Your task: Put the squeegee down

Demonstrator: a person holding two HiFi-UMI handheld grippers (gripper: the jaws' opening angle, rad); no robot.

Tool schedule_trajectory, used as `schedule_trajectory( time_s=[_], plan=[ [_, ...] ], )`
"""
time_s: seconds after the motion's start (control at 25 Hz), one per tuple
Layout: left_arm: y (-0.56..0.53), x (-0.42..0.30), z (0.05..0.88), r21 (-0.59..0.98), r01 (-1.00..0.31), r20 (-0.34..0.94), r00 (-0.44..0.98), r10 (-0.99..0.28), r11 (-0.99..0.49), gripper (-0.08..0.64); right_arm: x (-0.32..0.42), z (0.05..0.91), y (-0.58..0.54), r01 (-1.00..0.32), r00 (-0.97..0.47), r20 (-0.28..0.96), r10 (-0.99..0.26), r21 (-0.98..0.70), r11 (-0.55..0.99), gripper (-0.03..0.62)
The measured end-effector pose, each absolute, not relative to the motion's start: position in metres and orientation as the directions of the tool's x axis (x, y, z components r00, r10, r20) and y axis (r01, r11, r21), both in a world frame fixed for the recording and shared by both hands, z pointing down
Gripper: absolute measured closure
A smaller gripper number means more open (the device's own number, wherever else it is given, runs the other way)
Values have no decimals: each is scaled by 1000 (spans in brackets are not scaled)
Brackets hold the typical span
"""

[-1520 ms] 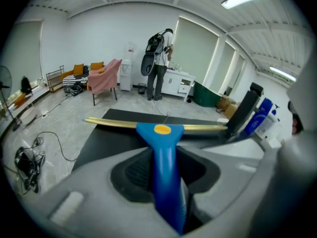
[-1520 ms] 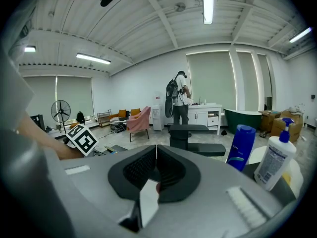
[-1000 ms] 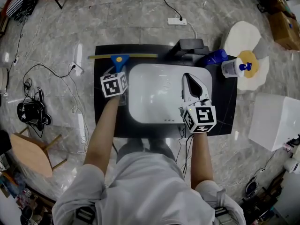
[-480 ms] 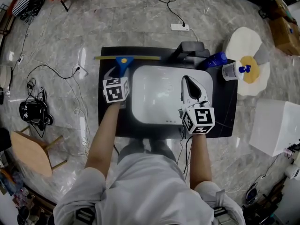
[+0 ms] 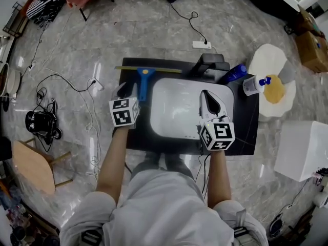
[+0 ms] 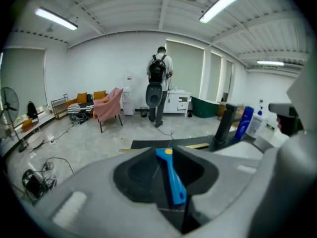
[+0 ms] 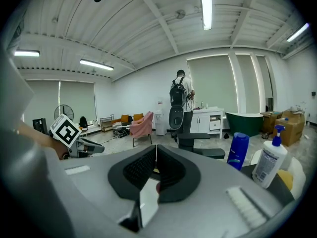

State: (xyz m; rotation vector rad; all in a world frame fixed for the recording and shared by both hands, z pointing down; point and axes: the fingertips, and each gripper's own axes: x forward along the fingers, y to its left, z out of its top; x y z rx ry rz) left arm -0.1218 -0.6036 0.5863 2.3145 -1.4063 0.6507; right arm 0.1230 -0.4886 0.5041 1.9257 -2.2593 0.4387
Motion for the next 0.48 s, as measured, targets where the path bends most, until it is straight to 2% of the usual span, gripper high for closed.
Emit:
schedule_trajectory(
  time_s=[0.48],
  plan=[
    [-547,-166,499,5,-903,436,389,-812,-430,554,99,466,-453,-980,-190,245,-951,-103,169,588]
  ],
)
